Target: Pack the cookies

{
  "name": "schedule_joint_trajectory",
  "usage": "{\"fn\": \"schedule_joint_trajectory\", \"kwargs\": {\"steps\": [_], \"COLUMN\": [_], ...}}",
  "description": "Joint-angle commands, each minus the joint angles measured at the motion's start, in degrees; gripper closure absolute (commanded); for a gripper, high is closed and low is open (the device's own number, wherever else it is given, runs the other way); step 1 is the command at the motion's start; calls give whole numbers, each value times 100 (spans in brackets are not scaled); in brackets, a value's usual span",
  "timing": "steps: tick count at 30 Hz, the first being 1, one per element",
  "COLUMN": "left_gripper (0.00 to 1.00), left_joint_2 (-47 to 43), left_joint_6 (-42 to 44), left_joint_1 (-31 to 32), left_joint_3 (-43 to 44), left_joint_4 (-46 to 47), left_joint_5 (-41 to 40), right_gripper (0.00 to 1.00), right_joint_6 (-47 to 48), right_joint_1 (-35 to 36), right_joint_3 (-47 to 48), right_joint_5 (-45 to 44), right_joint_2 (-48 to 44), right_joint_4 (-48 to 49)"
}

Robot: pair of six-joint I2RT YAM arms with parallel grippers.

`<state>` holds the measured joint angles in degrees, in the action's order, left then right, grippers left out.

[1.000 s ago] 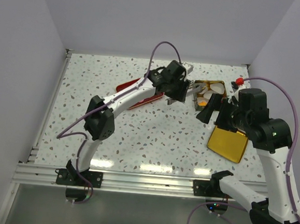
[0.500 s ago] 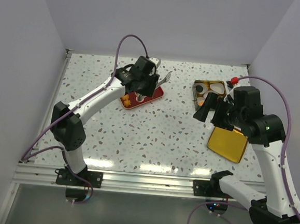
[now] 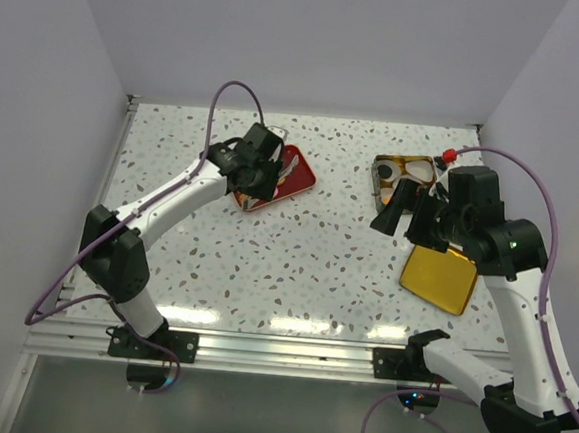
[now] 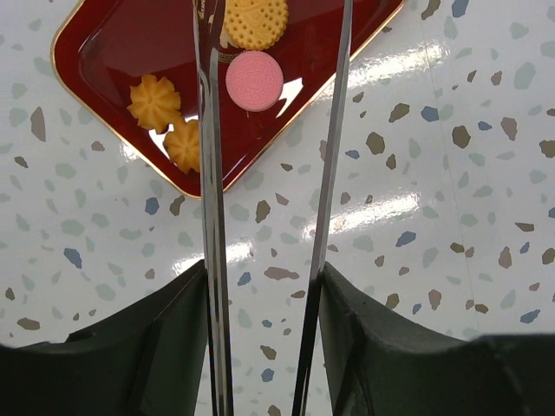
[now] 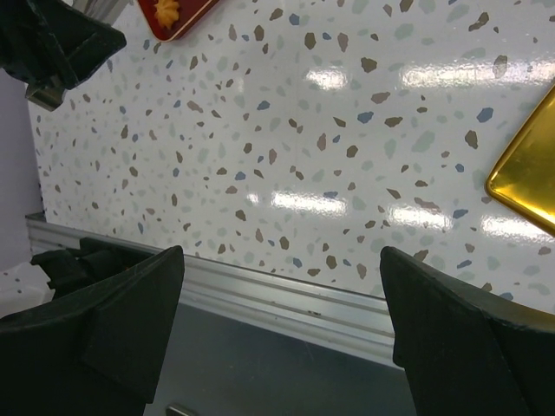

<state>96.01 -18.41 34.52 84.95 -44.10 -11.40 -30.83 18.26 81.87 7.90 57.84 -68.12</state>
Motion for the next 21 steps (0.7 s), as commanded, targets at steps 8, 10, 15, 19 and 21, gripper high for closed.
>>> {"fn": "schedule_joint_trajectory", "kwargs": {"steps": [8, 10, 15, 19, 21], "left_gripper": [45, 45, 45, 45, 46], "left_joint_2": [-258, -240, -144, -56, 14], "left_joint_6": [66, 66, 57, 49, 40], "left_joint_1": [-42, -42, -42, -42, -42], "left_joint_3": [-215, -242, -303, -373, -400], "left_joint_4": [68, 68, 103, 129, 121], "left_joint_5": [-310, -345, -328, -319, -328], "right_gripper": [1, 1, 1, 1, 1], "right_joint_6": [42, 51, 42, 42, 33], "right_joint_1": [-16, -16, -16, -7, -16], "right_joint_3": [-21, -39, -57, -65, -74], "right_joint_5": [212, 221, 229, 229, 221], "right_joint_2": [25, 25, 8, 25, 16], "right_joint_4": [123, 106, 88, 88, 88]}}
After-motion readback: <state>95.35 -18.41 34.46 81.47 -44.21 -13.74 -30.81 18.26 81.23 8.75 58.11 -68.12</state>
